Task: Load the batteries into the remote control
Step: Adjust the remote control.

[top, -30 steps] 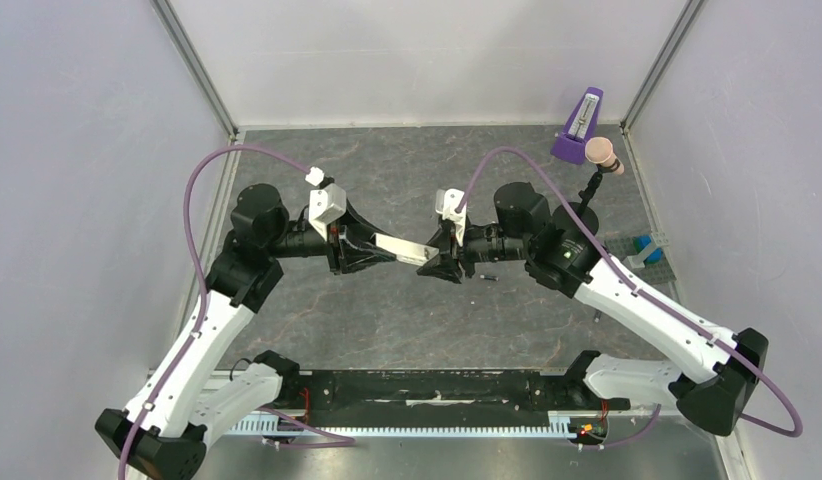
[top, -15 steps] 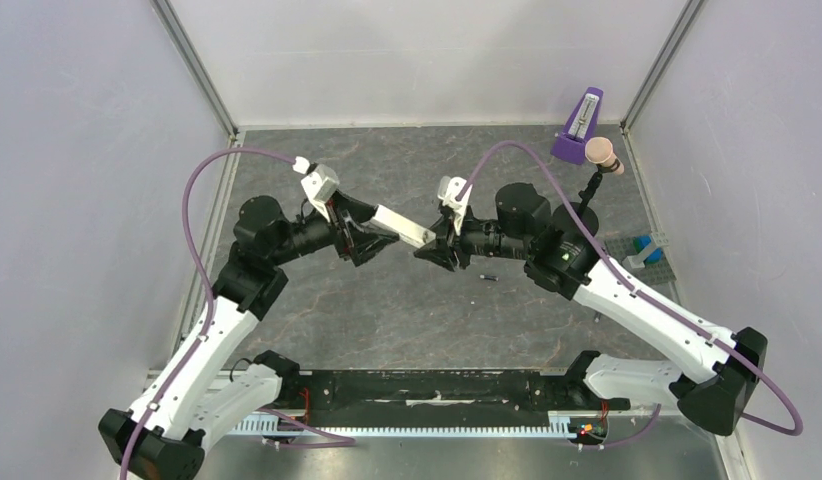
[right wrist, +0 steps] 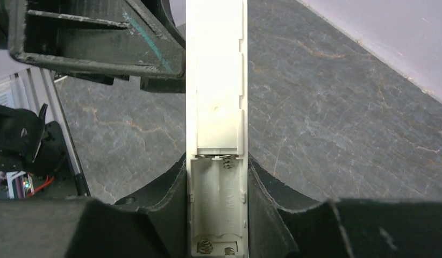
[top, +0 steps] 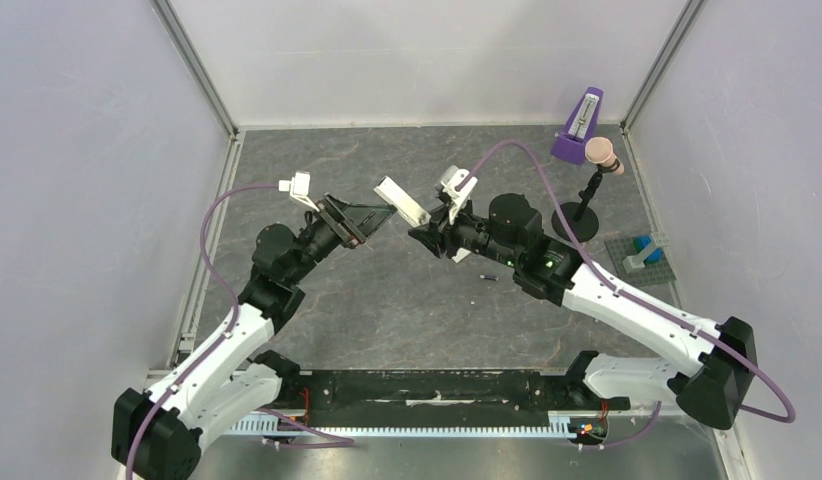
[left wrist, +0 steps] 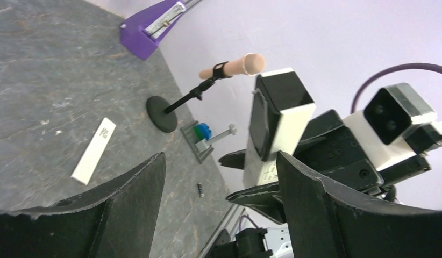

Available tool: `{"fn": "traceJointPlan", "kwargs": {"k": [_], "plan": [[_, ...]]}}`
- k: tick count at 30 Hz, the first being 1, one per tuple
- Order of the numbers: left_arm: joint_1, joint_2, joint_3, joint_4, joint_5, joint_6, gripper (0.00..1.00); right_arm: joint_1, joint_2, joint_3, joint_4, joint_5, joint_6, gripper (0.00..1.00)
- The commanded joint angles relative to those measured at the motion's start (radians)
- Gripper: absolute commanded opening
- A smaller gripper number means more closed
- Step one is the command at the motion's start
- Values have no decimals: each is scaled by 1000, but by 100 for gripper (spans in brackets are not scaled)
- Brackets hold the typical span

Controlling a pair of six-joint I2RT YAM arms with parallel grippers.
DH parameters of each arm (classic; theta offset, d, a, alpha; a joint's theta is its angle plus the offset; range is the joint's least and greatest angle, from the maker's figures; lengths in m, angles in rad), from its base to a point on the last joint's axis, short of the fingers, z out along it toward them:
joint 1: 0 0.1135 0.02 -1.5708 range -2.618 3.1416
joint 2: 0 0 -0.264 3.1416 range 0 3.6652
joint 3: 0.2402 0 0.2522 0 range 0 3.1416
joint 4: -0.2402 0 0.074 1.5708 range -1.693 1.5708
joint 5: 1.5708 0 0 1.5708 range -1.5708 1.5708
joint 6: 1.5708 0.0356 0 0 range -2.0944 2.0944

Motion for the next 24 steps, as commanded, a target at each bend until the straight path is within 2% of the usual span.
{"fn": "traceJointPlan", "kwargs": {"k": [1, 5, 9, 13, 19, 22, 24], "plan": [[-24, 8, 10, 215, 10, -43, 81, 37, 35, 26, 109, 37, 41, 13], [-28, -7, -28, 277, 3, 3, 81, 38, 65, 51, 110, 49, 84, 13], [-29, 25, -42, 316, -63, -49, 80, 42, 67, 44, 113, 3, 75, 13], [-48, 92, -12, 298, -70, -91, 72, 48, 77, 46, 111, 9, 66, 14], [-80, 113, 19, 209, -113, -86, 65, 55, 112, 67, 90, 69, 55, 14], [-89, 117, 23, 169, -125, -87, 55, 56, 136, 84, 74, 102, 53, 15], [-90, 119, 27, 139, -135, -95, 43, 59, 146, 92, 67, 120, 52, 15]]}}
